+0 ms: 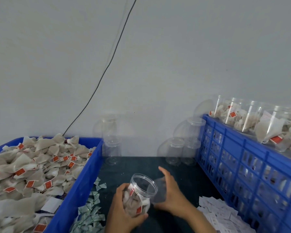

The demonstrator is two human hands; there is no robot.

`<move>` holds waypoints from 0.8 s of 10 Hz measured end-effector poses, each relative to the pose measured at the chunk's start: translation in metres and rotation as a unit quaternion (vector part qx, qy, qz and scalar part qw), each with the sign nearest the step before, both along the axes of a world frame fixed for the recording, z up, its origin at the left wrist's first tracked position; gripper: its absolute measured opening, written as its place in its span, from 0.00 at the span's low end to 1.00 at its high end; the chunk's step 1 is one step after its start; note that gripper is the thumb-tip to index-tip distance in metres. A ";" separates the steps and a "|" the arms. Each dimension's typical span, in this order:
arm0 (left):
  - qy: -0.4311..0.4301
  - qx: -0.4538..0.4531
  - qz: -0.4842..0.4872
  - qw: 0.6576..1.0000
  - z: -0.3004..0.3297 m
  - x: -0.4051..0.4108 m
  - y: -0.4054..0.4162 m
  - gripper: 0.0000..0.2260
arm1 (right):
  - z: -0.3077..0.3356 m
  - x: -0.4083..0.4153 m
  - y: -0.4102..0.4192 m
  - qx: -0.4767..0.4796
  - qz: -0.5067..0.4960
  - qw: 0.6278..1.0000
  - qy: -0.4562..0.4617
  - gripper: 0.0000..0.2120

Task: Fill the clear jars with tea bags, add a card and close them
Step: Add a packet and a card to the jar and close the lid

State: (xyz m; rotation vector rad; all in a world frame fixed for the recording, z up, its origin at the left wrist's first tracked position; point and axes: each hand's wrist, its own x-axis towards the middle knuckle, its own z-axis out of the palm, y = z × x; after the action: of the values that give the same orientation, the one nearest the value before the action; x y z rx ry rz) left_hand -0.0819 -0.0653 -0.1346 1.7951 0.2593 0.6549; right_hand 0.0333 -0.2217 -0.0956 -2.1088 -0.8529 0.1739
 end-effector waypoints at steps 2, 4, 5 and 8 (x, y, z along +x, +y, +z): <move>0.008 0.034 -0.040 0.999 0.005 -0.007 0.012 0.41 | 0.059 0.003 -0.008 -0.001 0.119 0.991 0.056 0.59; 0.032 0.040 -0.077 0.996 0.018 -0.010 0.003 0.41 | 0.054 -0.017 0.014 0.032 0.134 0.990 0.019 0.23; 0.014 0.018 -0.098 0.995 0.020 -0.014 0.003 0.45 | 0.051 -0.024 0.017 0.072 0.116 0.990 0.020 0.21; -0.068 -0.463 -0.052 0.882 0.032 -0.017 -0.017 0.23 | 0.041 -0.046 0.031 0.195 0.027 0.980 0.006 0.16</move>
State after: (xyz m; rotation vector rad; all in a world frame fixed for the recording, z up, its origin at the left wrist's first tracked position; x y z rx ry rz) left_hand -0.0990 -0.0819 -0.1028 0.8298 0.3087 0.4535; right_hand -0.0126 -0.1908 -0.0548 -1.7183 -0.8612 0.0425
